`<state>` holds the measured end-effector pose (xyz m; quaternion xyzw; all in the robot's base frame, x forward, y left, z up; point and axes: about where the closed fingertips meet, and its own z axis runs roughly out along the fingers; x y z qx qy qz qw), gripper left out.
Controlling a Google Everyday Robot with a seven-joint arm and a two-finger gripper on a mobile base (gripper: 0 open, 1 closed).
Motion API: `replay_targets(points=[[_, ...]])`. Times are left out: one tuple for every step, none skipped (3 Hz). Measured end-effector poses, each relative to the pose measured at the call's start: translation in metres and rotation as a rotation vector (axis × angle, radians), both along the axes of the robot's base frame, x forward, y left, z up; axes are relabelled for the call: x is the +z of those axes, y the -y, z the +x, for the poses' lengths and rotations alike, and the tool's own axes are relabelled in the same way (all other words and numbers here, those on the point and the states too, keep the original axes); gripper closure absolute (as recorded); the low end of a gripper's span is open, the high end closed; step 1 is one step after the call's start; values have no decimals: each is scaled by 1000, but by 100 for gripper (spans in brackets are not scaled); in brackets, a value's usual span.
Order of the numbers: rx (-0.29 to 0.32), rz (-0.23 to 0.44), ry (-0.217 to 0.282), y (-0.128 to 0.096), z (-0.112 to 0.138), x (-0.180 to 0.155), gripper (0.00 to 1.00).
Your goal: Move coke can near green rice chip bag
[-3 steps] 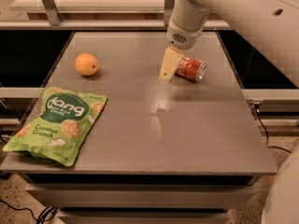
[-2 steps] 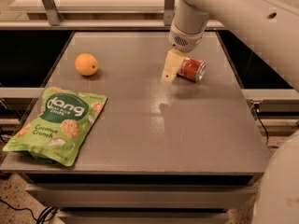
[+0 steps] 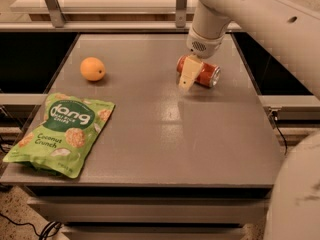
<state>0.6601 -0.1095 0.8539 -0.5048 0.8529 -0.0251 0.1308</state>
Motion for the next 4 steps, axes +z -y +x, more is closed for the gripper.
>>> replay_targets(points=[[-5, 2, -6, 3, -1, -2, 41], [10, 8, -2, 2, -2, 0, 63], [46, 19, 18, -3, -3, 11, 87], [98, 29, 47, -11, -9, 31, 100]])
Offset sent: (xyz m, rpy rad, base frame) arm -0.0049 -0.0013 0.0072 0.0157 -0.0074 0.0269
